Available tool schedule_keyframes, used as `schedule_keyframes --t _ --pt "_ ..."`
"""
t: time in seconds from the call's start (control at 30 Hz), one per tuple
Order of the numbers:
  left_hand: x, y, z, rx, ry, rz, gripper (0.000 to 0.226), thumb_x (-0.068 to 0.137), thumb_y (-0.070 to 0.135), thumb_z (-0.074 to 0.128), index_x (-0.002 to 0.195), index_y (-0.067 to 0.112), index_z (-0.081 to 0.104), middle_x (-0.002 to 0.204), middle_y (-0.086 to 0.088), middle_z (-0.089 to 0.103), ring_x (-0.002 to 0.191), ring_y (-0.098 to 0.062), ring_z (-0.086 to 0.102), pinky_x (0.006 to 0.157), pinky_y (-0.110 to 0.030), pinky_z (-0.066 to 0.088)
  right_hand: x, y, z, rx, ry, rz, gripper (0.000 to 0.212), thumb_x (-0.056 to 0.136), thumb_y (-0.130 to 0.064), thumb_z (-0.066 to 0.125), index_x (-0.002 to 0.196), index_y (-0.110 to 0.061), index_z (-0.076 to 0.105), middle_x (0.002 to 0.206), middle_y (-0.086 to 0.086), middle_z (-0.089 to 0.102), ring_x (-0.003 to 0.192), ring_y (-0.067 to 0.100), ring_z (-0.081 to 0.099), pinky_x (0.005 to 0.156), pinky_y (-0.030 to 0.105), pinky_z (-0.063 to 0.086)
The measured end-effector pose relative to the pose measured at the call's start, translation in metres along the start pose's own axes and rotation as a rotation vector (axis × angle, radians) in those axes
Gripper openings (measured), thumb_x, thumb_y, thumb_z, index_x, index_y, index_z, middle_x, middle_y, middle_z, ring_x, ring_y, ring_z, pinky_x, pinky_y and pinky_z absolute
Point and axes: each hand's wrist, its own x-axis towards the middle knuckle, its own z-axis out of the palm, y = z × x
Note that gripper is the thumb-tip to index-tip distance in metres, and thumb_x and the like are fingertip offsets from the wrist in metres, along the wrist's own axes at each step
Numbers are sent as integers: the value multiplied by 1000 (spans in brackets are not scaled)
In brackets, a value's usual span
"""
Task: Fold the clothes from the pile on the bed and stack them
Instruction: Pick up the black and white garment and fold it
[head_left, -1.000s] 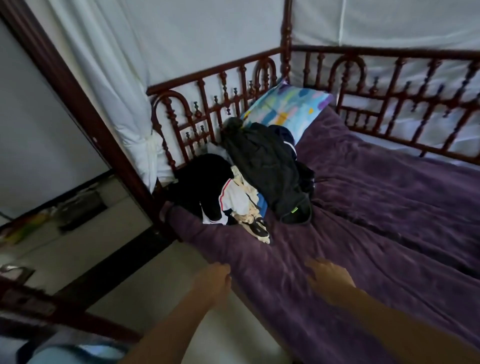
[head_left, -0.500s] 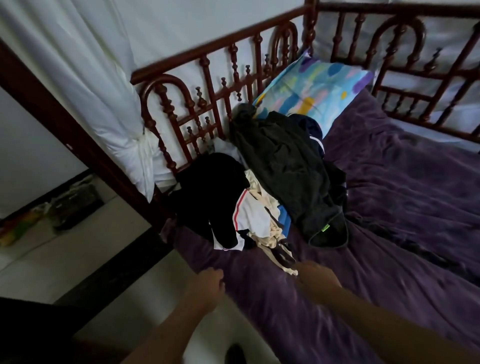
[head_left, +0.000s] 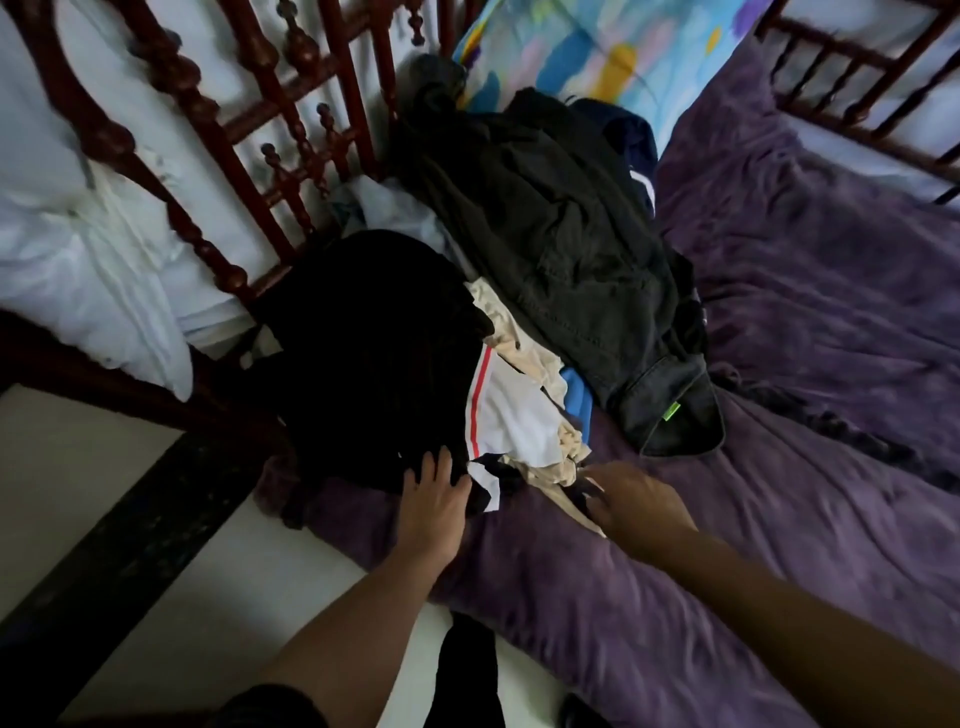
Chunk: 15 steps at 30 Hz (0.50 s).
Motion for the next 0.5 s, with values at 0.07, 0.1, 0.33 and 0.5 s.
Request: schedule_keyframes --t 0.07,0.1,0.33,0.5 --pt "14 -12 -2 -62 53 57 27 90 21 53 116 23 58 127 -3 51 122 -27 42 98 -39 33 16 -12 2 -5 -16 26 35 90 -35 49 125 -34 53 127 -7 56 116 20 56 79 32 47" --pt "19 -18 -6 -166 80 68 21 91 21 52 110 21 61 116 -1 57 114 -24 48 92 -37 36 24 -19 2 -17 -31 39 38 91 -36 48 129 -34 51 130 -7 55 117 20 56 82 33 47" --pt "25 -78 -104 -1147 24 -6 20 95 3 49 109 11 61 102 0 67 99 -12 63 86 -24 46 76 -70 -37 -35 -24 -66 63 89 -33 59 146 -33 30 140 0 44 127 22 45 90 41 47" --pt "-1 -109 -195 -1497 -12 10 30 96 6 47 97 25 70 97 3 73 95 -9 68 74 -16 51 93 -114 -75 -33 -67 -263 76 82 -39 67 147 -30 30 151 2 29 136 27 31 95 43 44"
